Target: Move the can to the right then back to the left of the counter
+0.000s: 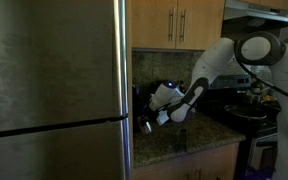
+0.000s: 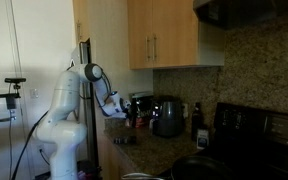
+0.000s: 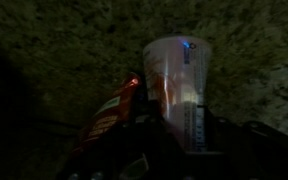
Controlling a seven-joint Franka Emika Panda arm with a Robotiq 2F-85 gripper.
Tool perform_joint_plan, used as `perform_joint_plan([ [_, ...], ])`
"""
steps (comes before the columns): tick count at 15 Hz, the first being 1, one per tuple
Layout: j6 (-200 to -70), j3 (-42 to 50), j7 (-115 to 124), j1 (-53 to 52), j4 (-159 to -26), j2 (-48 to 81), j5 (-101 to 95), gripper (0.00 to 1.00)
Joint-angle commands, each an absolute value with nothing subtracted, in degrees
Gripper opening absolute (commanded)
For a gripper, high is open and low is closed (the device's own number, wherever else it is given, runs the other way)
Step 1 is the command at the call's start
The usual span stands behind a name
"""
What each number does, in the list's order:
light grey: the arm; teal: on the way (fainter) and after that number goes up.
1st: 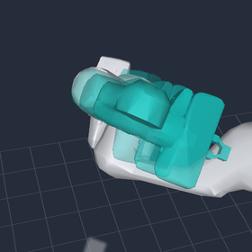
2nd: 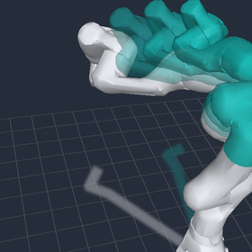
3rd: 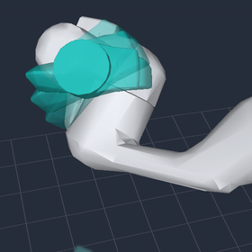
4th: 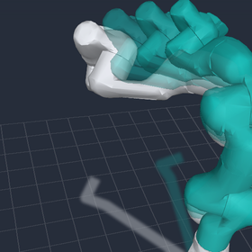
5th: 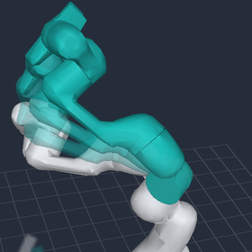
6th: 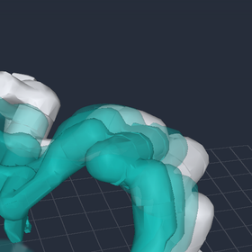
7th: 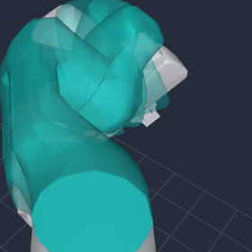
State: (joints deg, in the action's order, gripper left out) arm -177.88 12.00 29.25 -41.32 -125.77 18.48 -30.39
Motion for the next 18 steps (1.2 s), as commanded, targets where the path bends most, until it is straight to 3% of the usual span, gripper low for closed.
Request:
perform_joint_plan([
  [1,-178.04,27.65,44.79,-54.51,-121.73,21.1,-38.55,0.12],
  [2,-169.19,27.94,44.35,-55.74,-127.43,8.62,-39.22,0.12],
  [5,-162.87,38.48,59.63,-64.07,-127.29,3.22,-50.34,0.12],
  [9,-145.71,37.96,75.81,-64.14,-132.63,-9.63,-64.92,0.12],
  [10,-142.24,27.09,77.69,-53.19,-134.92,-11.82,-65.28,0.12],
  [18,-122.99,0.66,84.18,-22.74,-158.42,-34.64,-54.03,0.12],
])
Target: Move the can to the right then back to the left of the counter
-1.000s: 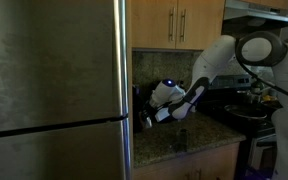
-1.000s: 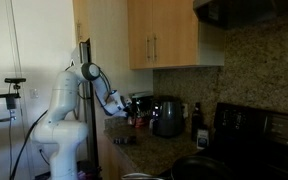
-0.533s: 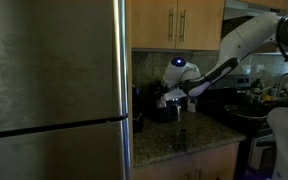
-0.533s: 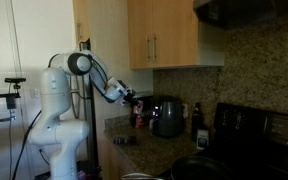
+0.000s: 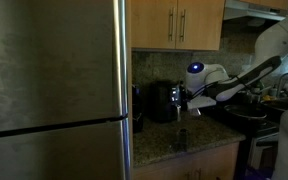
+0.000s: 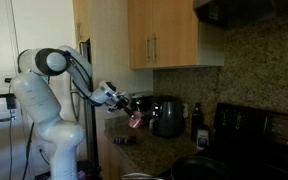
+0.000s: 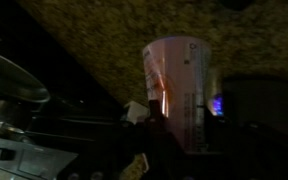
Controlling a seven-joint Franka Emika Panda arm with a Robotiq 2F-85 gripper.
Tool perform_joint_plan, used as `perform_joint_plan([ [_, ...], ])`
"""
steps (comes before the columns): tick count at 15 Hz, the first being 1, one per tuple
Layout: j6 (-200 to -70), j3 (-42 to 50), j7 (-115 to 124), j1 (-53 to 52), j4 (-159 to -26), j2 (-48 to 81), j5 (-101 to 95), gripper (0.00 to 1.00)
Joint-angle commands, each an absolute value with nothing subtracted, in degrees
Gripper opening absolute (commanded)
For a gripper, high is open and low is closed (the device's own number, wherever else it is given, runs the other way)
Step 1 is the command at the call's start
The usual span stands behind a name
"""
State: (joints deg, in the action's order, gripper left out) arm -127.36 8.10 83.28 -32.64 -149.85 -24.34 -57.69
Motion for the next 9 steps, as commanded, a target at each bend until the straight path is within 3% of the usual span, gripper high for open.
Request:
perform_joint_plan([
  [1,-122.69,-0.38,83.97,-20.07,-160.76,-38.33,-51.24,0.12],
  [2,-123.96,-0.96,83.7,-18.5,-161.84,-40.52,-48.69,0.12],
  [3,-125.58,-3.35,82.41,-17.31,-157.5,-33.56,-49.55,0.37],
  [4,-123.52,0.64,84.18,-20.73,-159.01,-36.38,-50.8,0.37],
  [6,-123.52,0.15,84.18,-19.66,-160.64,-39.73,-50.09,0.37],
  [7,-126.69,-4.16,83.46,-14.19,-160.68,-38.15,-48.93,0.12],
  [9,-127.48,-1.01,89.56,-13.25,-160.47,-35.22,-55.77,0.12],
])
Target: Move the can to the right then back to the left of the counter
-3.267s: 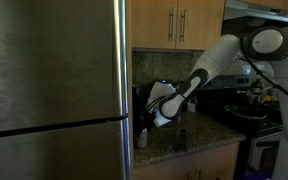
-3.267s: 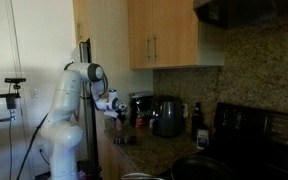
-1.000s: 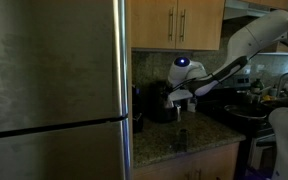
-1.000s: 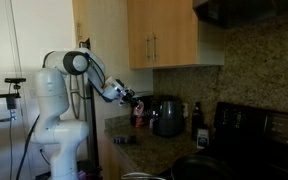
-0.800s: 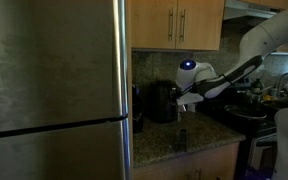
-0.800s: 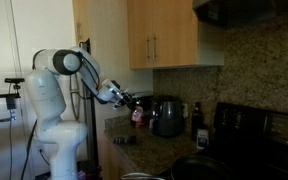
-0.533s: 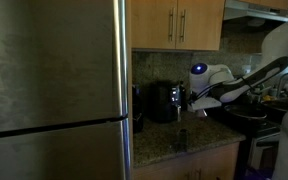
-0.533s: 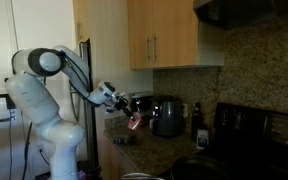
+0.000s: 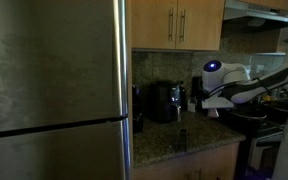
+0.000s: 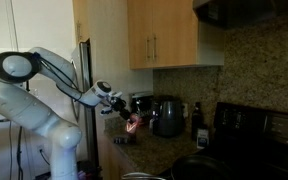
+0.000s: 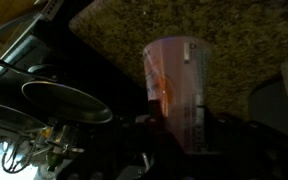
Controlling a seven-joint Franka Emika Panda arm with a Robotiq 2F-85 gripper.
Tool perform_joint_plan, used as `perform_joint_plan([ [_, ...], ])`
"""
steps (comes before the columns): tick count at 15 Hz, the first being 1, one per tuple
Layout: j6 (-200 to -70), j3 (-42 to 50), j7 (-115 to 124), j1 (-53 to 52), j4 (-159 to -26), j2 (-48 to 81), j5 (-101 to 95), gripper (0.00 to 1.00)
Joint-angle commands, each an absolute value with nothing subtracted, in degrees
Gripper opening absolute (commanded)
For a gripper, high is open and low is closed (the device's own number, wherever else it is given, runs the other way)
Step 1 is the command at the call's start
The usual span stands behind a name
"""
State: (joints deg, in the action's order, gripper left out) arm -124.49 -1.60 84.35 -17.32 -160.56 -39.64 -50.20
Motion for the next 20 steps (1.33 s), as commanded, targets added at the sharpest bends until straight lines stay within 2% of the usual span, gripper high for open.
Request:
perform_joint_plan([
  [1,-130.3,-4.66,90.99,-6.97,-160.2,-33.38,-56.78,0.12],
  [5,-134.78,-3.7,104.34,0.14,-156.83,-23.49,-69.29,0.12],
  [8,-133.35,-2.47,113.81,1.16,-152.69,-14.71,-75.11,0.12],
  [9,-132.81,-2.03,109.64,-0.71,-156.66,-21.79,-72.78,0.37],
  [12,-132.83,-1.75,113.16,-0.27,-153.75,-15.81,-73.91,0.37],
  [13,-131.48,-2.18,114.31,-0.15,-153.01,-14.22,-74.59,0.12],
  [20,-123.85,-1.2,137.22,0.78,-148.3,-3.24,-83.58,0.12],
])
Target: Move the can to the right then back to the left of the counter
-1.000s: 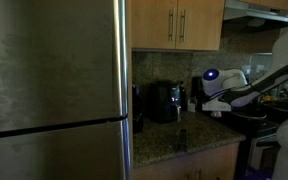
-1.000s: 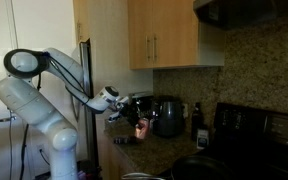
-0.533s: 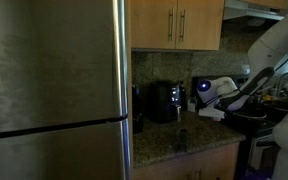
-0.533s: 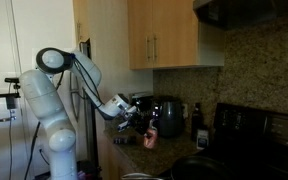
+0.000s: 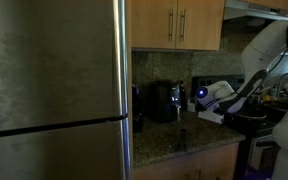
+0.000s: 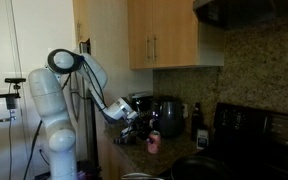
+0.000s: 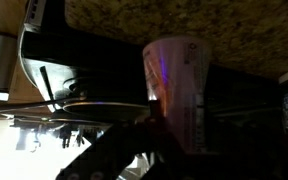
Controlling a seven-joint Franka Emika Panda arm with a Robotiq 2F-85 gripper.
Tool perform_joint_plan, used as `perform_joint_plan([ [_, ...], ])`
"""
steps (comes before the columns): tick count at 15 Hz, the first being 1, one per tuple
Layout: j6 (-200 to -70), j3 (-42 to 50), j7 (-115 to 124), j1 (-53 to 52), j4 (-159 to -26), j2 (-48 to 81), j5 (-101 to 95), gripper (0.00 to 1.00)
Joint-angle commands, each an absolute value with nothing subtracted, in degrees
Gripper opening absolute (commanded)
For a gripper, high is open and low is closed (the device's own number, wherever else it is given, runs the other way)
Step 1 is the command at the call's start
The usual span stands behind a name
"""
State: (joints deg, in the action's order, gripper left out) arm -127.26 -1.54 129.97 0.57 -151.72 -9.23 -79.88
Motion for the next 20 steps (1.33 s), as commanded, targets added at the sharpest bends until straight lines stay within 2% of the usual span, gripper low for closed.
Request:
perform_joint_plan([
  [1,-122.09,-1.15,139.67,0.59,-147.42,-1.42,-84.46,0.12],
  [4,-117.83,-0.49,142.06,0.67,-144.57,4.37,-82.38,0.12],
  [5,-119.93,-0.84,140.91,0.21,-147.62,-0.35,-83.02,0.37],
  [8,-118.65,-0.47,142.11,0.44,-145.54,3.65,-82.91,0.37],
  [9,-118.6,-0.46,142.13,0.45,-145.27,3.98,-82.9,0.12],
  [20,-116.82,0.42,149.33,0.87,-142.62,10.13,-82.4,0.12],
])
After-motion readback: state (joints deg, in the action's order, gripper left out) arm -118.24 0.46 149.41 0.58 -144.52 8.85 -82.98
